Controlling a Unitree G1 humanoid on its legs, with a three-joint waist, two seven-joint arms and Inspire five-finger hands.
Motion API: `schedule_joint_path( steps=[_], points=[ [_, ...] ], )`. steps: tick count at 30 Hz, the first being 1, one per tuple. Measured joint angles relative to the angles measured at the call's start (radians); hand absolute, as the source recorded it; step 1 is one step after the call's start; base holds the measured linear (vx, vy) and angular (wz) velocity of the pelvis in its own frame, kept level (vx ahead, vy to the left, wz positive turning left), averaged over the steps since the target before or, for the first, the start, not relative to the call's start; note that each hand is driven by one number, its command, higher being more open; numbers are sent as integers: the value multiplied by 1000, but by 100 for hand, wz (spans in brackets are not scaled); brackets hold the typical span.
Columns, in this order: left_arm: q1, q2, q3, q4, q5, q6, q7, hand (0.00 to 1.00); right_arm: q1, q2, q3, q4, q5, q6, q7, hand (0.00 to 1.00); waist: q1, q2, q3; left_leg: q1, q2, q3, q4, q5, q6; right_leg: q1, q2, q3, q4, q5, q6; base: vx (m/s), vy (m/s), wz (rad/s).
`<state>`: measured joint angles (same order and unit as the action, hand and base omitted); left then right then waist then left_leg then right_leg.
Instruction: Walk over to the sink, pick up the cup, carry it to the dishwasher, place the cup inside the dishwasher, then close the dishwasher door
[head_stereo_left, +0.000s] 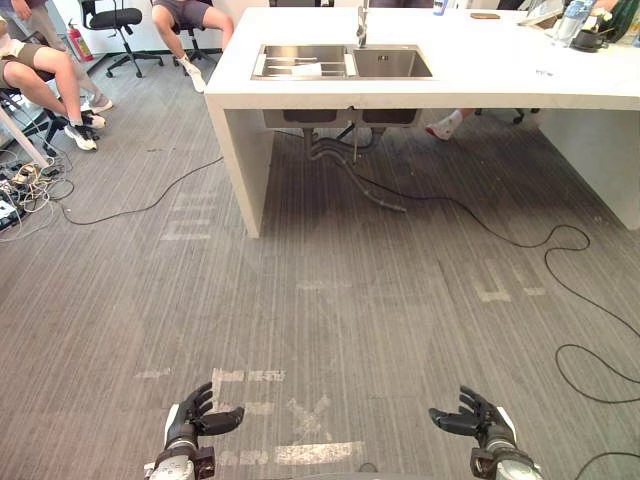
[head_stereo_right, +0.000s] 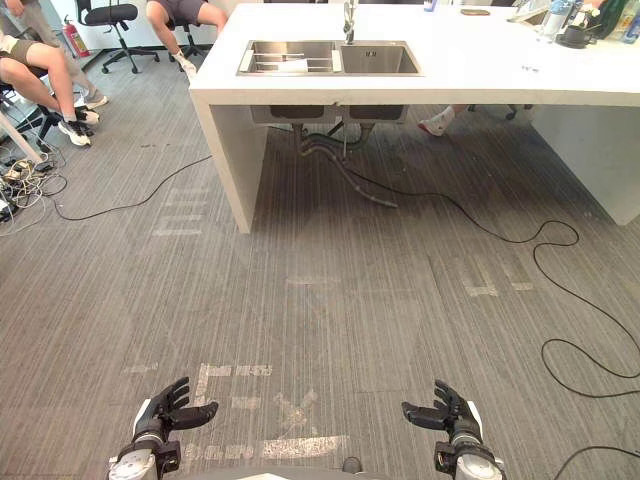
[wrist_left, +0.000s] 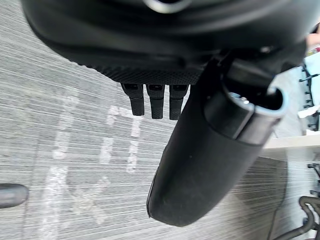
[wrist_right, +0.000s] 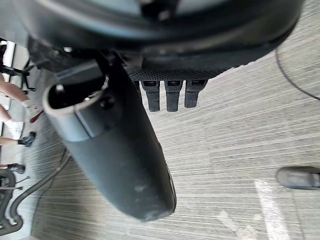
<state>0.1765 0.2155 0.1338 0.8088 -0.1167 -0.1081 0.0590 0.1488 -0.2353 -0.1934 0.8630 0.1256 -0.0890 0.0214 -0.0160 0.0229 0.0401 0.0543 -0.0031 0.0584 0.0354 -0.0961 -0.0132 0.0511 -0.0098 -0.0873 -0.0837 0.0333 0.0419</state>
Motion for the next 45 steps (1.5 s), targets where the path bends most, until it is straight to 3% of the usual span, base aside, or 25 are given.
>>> schedule_joint_path(
  steps=[9,26,31,33,38,39,41,43,45],
  points=[
    [0,-13,18,94,-1,13,-7,90,-3,2,-7,33,4,7,0,90,0,2,-1,2,-2,-4,-7,11,9,1,-1,-4,0,6,-6,0,0,1],
    [0,-41,19,97,-82,13,-13,90,-21,15,-38,33,9,8,-23,90,1,-1,3,11,1,5,-73,47,18,-22,7,0,-1,13,-14,-18,-1,-1],
    [-2,-42,19,77,-102,12,-12,90,-47,22,-38,23,9,8,-25,90,5,-3,12,-2,4,40,-54,26,22,-40,11,34,-1,12,-14,-4,12,-22],
    [2,-52,19,48,-121,12,-10,90,-52,22,-41,16,8,8,-30,90,17,1,18,-34,8,60,-2,-16,26,-66,12,55,21,-3,-13,12,25,-27],
    [-4,-72,18,16,-140,11,-8,90,-58,23,-43,15,7,15,-33,90,26,3,47,-66,3,65,101,-104,44,-183,-7,57,311,-167,16,79,41,-7],
    [-5,-76,17,18,-141,11,-6,90,-62,22,-43,15,7,15,-35,90,26,10,51,-58,1,66,110,-123,50,-235,-14,47,437,-198,35,168,87,-1],
    [-21,-72,15,19,-141,11,-3,90,-66,25,-37,15,7,16,-37,90,24,19,78,-5,-4,54,98,-128,66,-342,-46,-11,716,-218,30,180,63,12],
    [-29,-65,14,21,-141,11,6,90,-61,28,-35,16,7,23,-32,90,13,21,92,48,-14,27,71,-137,74,-386,-92,-90,807,-260,2,319,22,41],
    [-43,-62,14,20,-141,10,8,90,-75,27,-34,16,7,23,-30,90,-1,25,104,81,-2,0,47,-144,70,-428,-94,-146,759,-273,-4,360,-20,46]
  ],
)
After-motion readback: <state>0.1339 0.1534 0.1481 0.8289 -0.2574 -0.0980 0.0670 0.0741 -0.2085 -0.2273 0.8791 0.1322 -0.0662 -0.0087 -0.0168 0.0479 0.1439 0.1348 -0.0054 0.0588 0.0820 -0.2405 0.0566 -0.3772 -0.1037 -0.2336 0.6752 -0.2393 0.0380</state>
